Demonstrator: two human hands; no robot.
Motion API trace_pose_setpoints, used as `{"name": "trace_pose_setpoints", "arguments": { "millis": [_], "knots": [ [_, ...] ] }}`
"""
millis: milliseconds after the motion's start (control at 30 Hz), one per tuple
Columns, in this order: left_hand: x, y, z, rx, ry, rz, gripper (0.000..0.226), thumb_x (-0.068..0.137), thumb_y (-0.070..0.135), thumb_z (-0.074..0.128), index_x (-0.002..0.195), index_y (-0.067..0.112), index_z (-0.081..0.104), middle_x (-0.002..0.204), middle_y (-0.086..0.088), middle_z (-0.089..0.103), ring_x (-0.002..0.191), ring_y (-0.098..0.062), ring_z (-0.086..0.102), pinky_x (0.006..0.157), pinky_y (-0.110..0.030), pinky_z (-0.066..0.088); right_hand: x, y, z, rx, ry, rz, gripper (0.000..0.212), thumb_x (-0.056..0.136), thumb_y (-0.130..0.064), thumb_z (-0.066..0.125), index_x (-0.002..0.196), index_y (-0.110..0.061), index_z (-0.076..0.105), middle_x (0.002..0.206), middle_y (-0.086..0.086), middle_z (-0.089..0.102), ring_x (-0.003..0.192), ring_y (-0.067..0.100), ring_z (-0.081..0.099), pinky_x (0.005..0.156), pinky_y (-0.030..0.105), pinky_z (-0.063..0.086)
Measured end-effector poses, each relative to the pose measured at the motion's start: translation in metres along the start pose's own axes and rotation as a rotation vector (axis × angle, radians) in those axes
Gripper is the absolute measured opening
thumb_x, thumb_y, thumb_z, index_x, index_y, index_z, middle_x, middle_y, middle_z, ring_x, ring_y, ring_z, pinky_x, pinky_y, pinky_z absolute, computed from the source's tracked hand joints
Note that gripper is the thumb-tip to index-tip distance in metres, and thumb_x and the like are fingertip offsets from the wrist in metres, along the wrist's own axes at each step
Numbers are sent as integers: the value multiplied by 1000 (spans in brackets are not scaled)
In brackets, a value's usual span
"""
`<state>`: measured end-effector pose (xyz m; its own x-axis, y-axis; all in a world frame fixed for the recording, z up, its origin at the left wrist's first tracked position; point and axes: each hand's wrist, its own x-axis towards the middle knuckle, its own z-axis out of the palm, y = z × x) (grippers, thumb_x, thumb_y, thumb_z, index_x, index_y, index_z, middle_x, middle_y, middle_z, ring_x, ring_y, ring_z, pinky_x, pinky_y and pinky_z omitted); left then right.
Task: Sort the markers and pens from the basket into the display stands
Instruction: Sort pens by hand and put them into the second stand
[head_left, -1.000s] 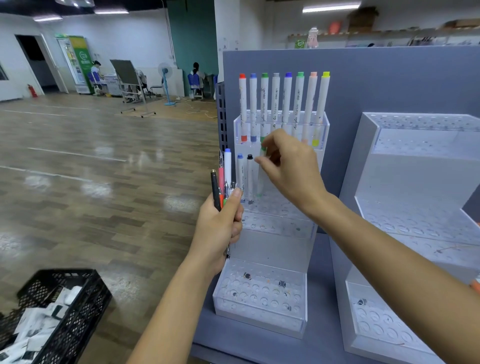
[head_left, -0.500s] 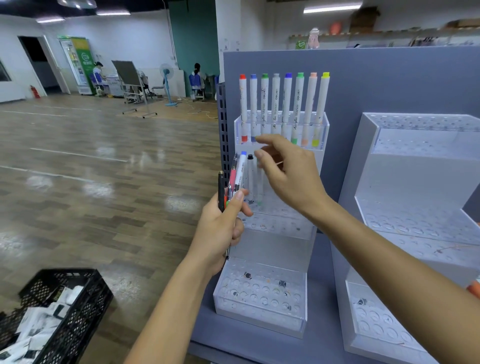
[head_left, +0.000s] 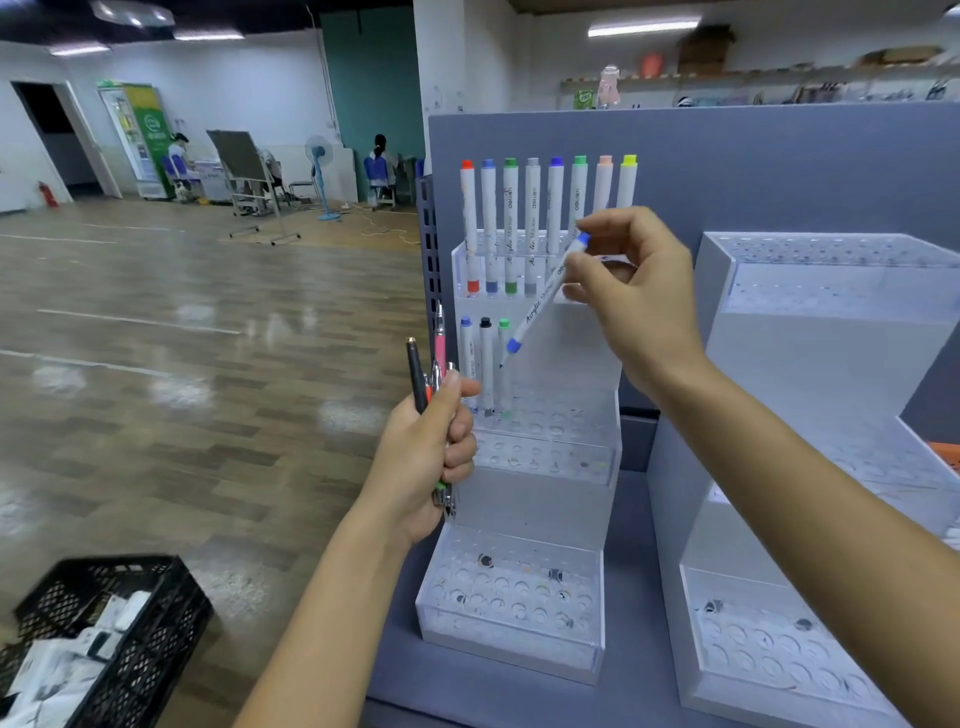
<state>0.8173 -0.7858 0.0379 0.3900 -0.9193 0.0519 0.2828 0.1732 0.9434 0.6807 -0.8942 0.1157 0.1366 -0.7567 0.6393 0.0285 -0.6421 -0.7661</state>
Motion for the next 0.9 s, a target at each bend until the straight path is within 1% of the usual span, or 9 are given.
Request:
{"name": "trace_pose_setpoints", "arguments": {
  "millis": [67, 233, 433, 500, 567, 667, 767, 800, 900],
  "knots": [
    [1, 0, 0, -19, 2, -18, 24, 97, 33, 47, 92, 11, 55, 55, 8, 34, 39, -3, 25, 34, -14, 21, 0, 3, -2, -127, 5, -98, 18, 85, -5, 61, 99, -16, 61, 87, -9, 63, 77, 12, 65, 71, 32, 58],
    [1, 2, 1, -37, 9, -64, 23, 98, 32, 47, 92, 11, 54, 54, 7, 37, 40, -4, 27, 34, -14, 21, -8, 12, 5, -343, -49, -280, 16, 87, -3, 61, 101, -10, 63, 88, -8, 61, 75, 10, 63, 71, 15, 52],
    [3, 2, 0, -27, 16, -89, 21, 98, 30, 46, 92, 11, 53, 54, 6, 36, 38, -5, 26, 33, -15, 20, -9, 15, 13, -417, -70, -345, 16, 86, -3, 62, 101, -9, 64, 88, -7, 61, 74, 12, 63, 71, 15, 50],
    [3, 3, 0, -65, -4, -113, 20, 96, 28, 44, 89, 12, 54, 54, 5, 37, 38, -5, 26, 33, -16, 19, -8, 16, 14, -435, -82, -341, 16, 87, -5, 62, 102, -9, 64, 89, -8, 61, 76, 11, 63, 73, 17, 51],
    [3, 3, -1, -114, -26, -130, 20, 94, 25, 41, 85, 12, 54, 54, 4, 37, 38, -6, 26, 32, -16, 19, -9, 18, 14, -456, -87, -345, 16, 86, -5, 63, 102, -9, 64, 89, -8, 60, 77, 12, 62, 75, 22, 53],
    [2, 3, -1, -127, -35, -127, 20, 93, 21, 39, 85, 10, 54, 55, 3, 38, 37, -6, 27, 32, -16, 20, -13, 22, 16, -517, -118, -373, 15, 84, -7, 66, 99, -8, 64, 86, -5, 61, 73, 12, 59, 74, 29, 53],
    [2, 2, 0, -62, -16, -100, 18, 97, 19, 43, 90, 8, 55, 56, 3, 40, 38, -5, 28, 32, -15, 22, -16, 28, 17, -640, -196, -349, 14, 85, -14, 68, 97, -8, 63, 84, 1, 65, 72, 14, 56, 70, 27, 45],
    [2, 2, 0, -30, -15, -88, 18, 98, 19, 44, 92, 7, 56, 56, 3, 41, 38, -5, 29, 33, -15, 23, -18, 29, 18, -682, -221, -339, 15, 86, -16, 68, 97, -8, 63, 85, 3, 65, 74, 16, 57, 70, 28, 44],
    [1, 1, -1, 44, -32, -55, 21, 99, 24, 47, 99, 7, 58, 59, 5, 45, 40, -4, 32, 36, -15, 27, -22, 32, 19, -739, -244, -316, 16, 89, -20, 64, 100, -8, 66, 89, 5, 68, 80, 22, 62, 73, 33, 48]
  ]
}}
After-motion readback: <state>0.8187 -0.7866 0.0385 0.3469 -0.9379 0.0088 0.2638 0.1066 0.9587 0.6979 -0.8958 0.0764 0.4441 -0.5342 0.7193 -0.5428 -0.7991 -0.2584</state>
